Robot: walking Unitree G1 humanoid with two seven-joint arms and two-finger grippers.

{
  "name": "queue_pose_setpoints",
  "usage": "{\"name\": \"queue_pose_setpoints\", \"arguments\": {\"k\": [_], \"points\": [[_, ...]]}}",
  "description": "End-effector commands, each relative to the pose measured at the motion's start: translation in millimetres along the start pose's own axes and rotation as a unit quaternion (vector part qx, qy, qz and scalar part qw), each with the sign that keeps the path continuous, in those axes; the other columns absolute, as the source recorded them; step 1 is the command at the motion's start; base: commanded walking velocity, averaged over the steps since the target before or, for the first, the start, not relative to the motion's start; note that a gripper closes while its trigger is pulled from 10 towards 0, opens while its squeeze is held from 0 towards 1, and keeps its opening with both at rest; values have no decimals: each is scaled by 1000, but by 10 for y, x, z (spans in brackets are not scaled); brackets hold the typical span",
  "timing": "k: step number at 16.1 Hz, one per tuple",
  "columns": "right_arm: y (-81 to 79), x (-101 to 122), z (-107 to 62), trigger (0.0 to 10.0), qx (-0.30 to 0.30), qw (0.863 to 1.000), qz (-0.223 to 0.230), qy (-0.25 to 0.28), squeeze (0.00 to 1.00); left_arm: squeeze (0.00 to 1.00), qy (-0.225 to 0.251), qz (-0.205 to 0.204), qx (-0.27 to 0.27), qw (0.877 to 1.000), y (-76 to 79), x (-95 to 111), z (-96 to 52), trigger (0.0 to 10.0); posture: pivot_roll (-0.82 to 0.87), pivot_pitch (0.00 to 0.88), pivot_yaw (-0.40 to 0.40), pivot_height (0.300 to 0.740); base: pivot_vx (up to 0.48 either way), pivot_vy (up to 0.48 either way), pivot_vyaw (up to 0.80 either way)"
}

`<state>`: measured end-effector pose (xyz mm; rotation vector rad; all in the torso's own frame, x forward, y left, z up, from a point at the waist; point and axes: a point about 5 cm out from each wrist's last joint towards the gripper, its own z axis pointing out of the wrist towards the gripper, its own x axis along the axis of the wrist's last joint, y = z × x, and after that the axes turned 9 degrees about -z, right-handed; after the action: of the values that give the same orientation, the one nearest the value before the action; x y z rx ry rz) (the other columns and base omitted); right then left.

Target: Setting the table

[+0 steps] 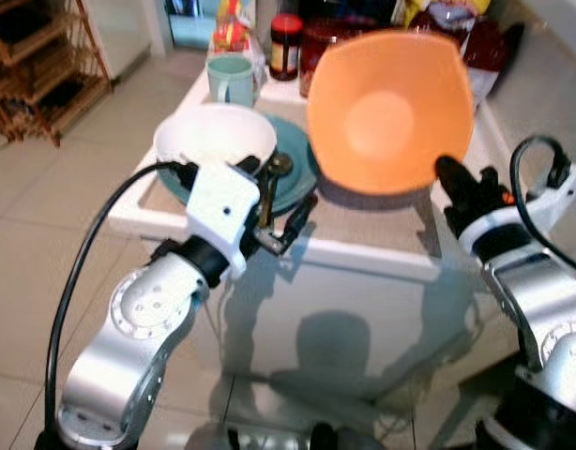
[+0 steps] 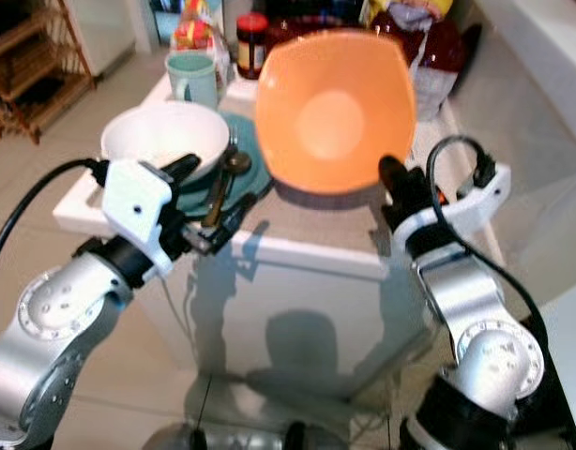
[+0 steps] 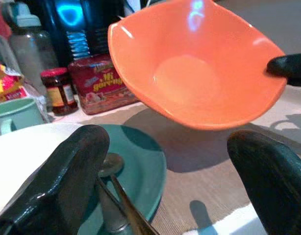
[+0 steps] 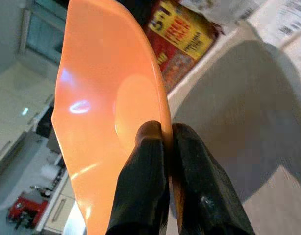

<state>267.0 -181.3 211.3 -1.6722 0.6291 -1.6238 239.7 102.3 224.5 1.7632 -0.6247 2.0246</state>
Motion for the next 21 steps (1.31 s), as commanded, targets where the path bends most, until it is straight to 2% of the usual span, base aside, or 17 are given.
{"name": "queue_pose_setpoints", "arguments": {"k": [1,4,7,8,9,11,13,14,15,16,17,19,21], "points": [[-66,21,-47,10000,7,1000,-3,9,0,0,2,2,-4,1000,16,3,-18,10000,73,84,-50,740,-300,0,0],[-131,30,-81,10000,16,1000,1,7,0,0,3,1,-9,1000,40,3,1,10000,73,88,-47,740,-322,0,0],[-129,68,-83,10000,6,1000,2,26,0,0,2,7,-5,1000,17,3,0,10000,72,85,-49,740,-217,0,0],[-94,164,-92,10000,-24,997,-35,65,0,0,-2,11,9,1000,-29,-27,-4,10000,70,85,-48,740,0,0,0],[-78,283,-109,10000,-42,992,-54,104,0,0,-2,11,27,1000,-74,-43,1,10000,66,88,-52,740,0,0,0],[-48,432,-166,10000,-42,987,-67,142,0,0,-3,1,38,999,-89,-80,2,10000,64,86,-50,740,0,0,0],[-21,418,-206,10000,-38,987,-73,138,0,0,-6,0,32,999,-58,-101,2,10000,66,86,-51,740,0,0,0],[13,351,-230,10000,-50,987,-95,122,0,0,-12,-1,37,999,-72,-139,0,10000,61,82,-49,740,0,-375,0],[29,268,-246,10000,-64,979,-159,110,0,0,-30,2,38,999,-91,-219,-6,10000,54,77,-43,740,0,-428,0],[8,209,-244,10000,-58,975,-193,95,0,0,-35,4,38,999,-100,-252,-8,10000,50,78,-40,740,0,-428,0],[-16,4,-266,10000,-24,970,-237,37,0,0,-43,-11,42,998,-105,-340,-21,10000,46,78,-38,740,0,-428,0],[20,-125,-327,10000,7,976,-217,-2,0,0,-53,-3,38,998,-87,-389,-39,10000,57,75,-44,740,0,-428,0],[192,-195,-395,10000,7,985,-172,-10,0,0,-66,-4,45,997,-112,-483,-98,10000,49,72,-47,740,0,-422,0]]}}
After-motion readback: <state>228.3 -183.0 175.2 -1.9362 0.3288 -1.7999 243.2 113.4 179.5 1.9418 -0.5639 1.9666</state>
